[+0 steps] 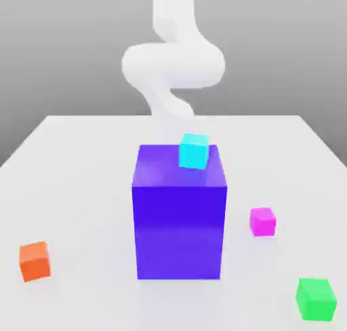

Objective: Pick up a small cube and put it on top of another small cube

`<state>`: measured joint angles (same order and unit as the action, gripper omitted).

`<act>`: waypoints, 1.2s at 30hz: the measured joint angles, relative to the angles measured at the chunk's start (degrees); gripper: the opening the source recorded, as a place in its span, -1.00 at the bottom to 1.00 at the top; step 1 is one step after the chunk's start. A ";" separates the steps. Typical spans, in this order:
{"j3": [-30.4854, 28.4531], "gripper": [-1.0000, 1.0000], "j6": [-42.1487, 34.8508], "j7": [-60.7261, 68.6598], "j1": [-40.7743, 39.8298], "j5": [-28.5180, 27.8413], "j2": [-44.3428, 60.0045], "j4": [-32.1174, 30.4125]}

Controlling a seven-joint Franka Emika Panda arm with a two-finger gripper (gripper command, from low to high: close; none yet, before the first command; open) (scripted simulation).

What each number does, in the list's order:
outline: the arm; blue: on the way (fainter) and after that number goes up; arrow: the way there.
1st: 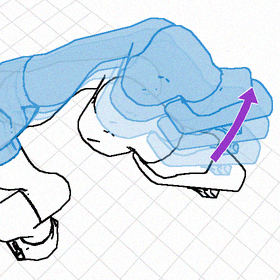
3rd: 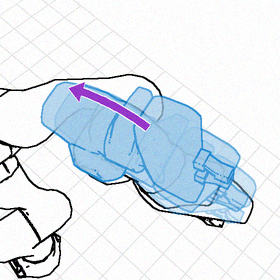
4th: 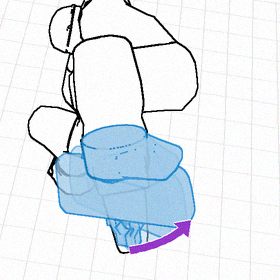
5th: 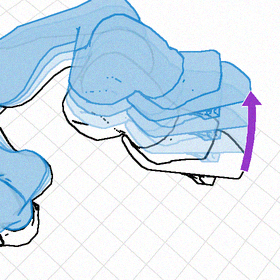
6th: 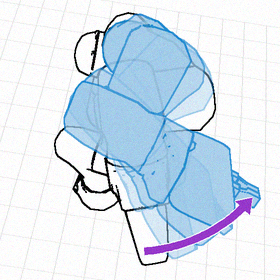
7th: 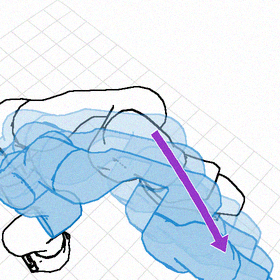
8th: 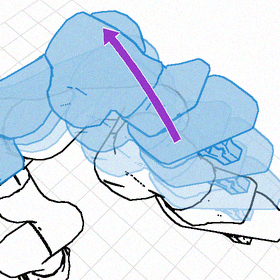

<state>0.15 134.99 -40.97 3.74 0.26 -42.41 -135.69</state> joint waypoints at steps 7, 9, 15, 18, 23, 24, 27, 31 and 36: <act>0.26 0.00 10.63 16.16 12.90 0.39 11.88 -12.72; 0.34 0.00 13.71 20.88 16.65 0.51 15.35 -16.39; 1.85 0.00 23.95 36.78 28.02 1.40 27.24 -28.18; 3.77 0.00 29.78 45.17 33.21 1.80 34.20 -34.29; 4.14 0.00 39.17 47.75 35.35 0.70 45.76 -35.02; 3.24 0.00 40.89 47.45 36.10 0.20 47.85 -34.69; 0.92 0.00 46.01 47.45 38.48 0.24 54.08 -33.62; 0.46 -1.00 47.22 47.42 38.97 0.26 55.60 -33.35; 0.63 -1.00 46.13 47.16 38.70 -0.11 54.36 -33.57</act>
<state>0.78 181.12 6.19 42.45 0.15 11.96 -169.25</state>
